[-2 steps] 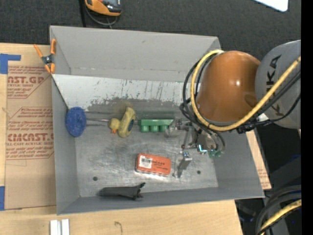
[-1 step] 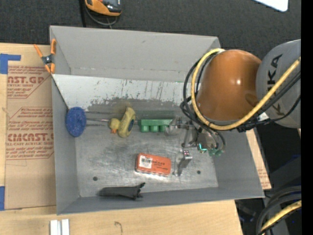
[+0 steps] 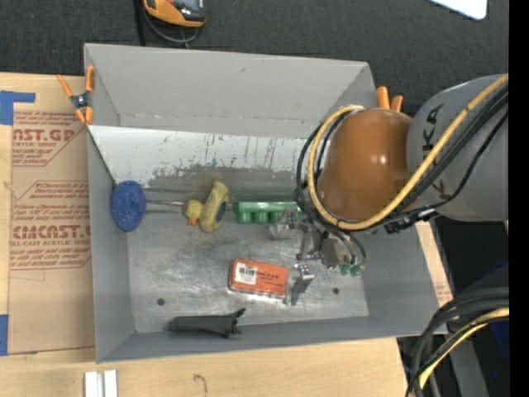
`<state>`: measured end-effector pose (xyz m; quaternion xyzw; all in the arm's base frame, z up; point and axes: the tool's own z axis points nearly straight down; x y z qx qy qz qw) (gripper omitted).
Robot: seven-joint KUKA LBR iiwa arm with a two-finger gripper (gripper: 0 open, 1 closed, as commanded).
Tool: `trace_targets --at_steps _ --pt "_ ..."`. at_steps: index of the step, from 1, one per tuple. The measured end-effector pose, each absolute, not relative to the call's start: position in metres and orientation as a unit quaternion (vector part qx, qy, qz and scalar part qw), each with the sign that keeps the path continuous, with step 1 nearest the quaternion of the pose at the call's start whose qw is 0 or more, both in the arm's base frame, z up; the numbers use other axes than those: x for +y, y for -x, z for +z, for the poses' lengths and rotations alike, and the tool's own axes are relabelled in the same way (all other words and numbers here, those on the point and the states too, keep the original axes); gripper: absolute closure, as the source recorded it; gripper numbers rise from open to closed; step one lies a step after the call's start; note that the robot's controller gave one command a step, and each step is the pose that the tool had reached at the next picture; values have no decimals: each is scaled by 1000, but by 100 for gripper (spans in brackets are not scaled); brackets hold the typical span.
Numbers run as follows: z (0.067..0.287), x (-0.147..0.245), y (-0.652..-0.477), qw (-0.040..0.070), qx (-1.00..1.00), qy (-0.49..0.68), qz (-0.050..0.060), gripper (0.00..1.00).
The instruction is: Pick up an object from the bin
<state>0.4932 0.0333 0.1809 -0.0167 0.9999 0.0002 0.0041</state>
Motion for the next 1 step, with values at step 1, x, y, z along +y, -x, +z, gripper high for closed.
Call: trace_targets --at_steps 1 --pt "135 30 -497 1 1000 29 0 0"
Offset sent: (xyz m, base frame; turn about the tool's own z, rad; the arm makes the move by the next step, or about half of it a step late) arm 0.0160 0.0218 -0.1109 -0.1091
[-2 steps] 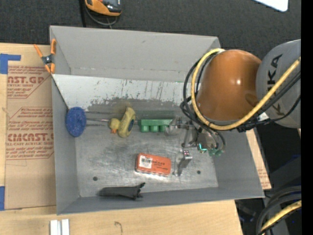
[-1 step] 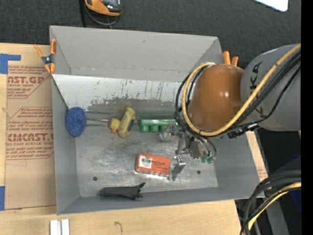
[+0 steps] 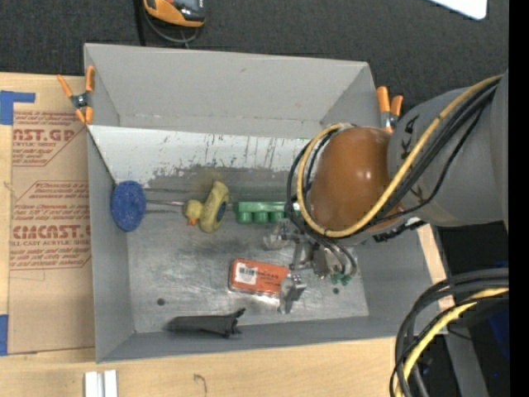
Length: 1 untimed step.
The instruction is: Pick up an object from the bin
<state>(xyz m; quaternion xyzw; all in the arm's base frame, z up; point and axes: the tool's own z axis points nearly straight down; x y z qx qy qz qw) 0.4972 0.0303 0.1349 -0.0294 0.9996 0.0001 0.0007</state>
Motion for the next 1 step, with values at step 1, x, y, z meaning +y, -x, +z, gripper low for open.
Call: trace_targets --at_steps 1 --pt "80 52 -515 4 998 69 -3 100"
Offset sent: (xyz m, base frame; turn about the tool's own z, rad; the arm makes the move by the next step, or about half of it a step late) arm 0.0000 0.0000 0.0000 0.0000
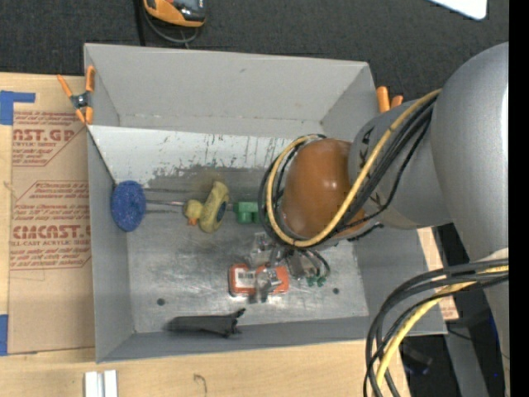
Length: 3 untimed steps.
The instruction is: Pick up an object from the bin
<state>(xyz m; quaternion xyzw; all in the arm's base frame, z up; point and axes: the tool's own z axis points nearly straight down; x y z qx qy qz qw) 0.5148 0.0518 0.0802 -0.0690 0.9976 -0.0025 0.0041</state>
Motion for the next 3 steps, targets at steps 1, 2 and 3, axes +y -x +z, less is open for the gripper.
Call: trace_targets --at_steps 1,2,3 --pt "80 52 -515 4 998 69 -3 100" --pt "200 30 -531 1 997 77 0 100" --pt "200 30 -531 1 997 77 0 100"
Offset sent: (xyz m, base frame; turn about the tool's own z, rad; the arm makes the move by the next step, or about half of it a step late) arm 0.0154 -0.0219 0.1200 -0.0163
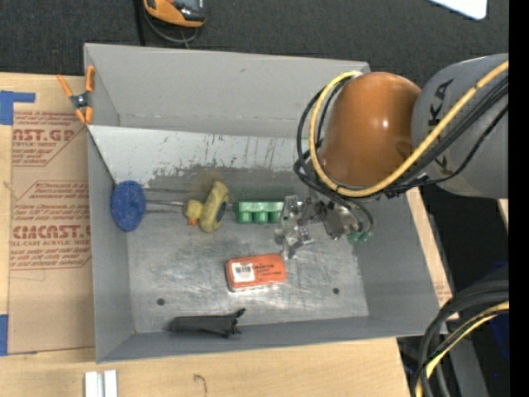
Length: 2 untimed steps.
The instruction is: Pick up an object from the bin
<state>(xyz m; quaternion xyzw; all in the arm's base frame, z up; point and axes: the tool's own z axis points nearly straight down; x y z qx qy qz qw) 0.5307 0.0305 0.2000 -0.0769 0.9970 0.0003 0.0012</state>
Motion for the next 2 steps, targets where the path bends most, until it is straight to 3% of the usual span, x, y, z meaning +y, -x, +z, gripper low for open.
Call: trace_targets --at_steps 1,2 --pt "134 12 -574 -1 1000 -4 0 0" --pt "136 12 -575 1 1000 -4 0 0"
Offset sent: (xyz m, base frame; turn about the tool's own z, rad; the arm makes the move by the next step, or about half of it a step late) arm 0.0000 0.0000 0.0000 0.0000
